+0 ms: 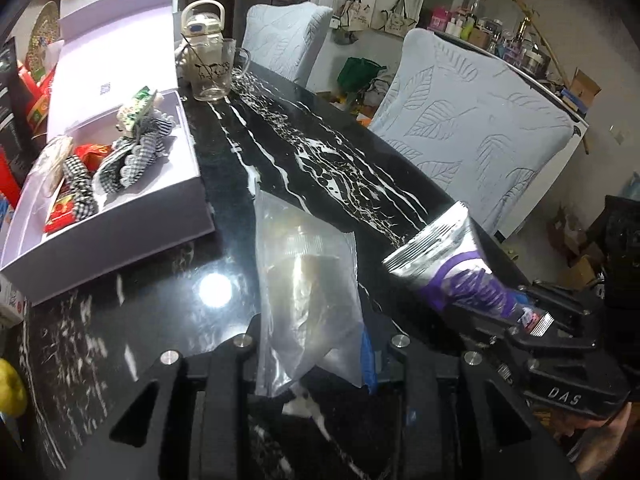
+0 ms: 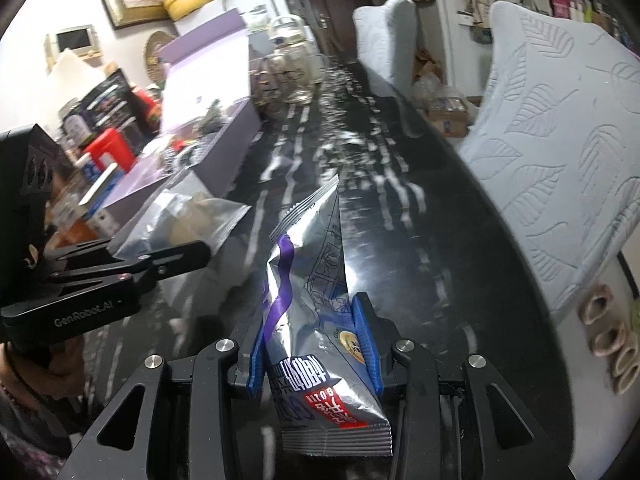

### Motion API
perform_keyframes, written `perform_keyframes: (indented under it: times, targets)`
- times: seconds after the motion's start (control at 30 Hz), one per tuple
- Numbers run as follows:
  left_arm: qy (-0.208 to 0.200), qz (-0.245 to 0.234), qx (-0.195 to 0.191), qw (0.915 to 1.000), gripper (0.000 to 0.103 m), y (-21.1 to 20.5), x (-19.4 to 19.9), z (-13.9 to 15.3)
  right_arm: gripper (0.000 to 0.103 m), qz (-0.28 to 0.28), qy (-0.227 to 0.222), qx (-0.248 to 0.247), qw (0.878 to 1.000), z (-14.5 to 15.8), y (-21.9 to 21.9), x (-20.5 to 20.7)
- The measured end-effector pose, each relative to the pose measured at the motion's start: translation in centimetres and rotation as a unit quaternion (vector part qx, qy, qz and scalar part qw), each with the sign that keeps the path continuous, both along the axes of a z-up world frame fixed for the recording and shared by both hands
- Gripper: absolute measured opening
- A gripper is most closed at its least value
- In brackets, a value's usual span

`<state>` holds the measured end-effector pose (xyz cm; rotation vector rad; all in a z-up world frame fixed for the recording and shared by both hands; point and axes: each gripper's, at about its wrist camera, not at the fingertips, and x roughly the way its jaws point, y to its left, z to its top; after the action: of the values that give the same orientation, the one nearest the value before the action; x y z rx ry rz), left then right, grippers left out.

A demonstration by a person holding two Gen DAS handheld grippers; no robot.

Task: Organize soft objects
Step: 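Lift the zip bag with the left tool while the right tool lifts the silver packet, then carry the zip bag and silver packet with both tools over the lavender box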

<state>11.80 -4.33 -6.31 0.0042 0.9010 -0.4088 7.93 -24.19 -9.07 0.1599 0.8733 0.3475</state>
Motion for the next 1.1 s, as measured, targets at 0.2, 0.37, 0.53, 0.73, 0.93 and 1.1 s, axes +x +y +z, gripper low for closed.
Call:
perform_keyframes:
  times: [0.2, 0.37, 0.53, 0.73, 0.93, 1.1]
  targets:
    - [-0.015, 0.016, -0.008, 0.9997, 0.030, 1.9, -1.6, 1.4, 0.038, 0.036, -0.009, 0.020, 0.999, 0.9, 2.2, -0.8]
    - [-0.034, 0.041, -0.019, 0.9984, 0.030, 4.4, -2.5, 3.0, 0.038, 0.071, -0.024, 0.035, 0.997, 2.3, 4.2, -1.0]
    - [-0.065, 0.065, -0.026, 0.9954, 0.030, 6.6, -3.2, 4.9, 0.038, 0.102, -0.041, 0.056, 0.992, 4.1, 5.9, -0.9]
    - [-0.107, 0.086, -0.026, 0.9902, 0.030, 8.7, -3.4, 7.3, 0.038, 0.132, -0.074, 0.064, 0.986, 6.7, 7.7, 0.0]
    - [-0.152, 0.097, -0.022, 0.9833, 0.030, 10.7, -2.8, 10.0, 0.038, 0.159, -0.112, 0.063, 0.979, 9.8, 9.6, 1.2]
    - [-0.200, 0.104, -0.020, 0.9740, 0.030, 12.1, -2.5, 12.8, 0.038, 0.178, -0.149, 0.060, 0.971, 12.8, 11.6, 2.5]
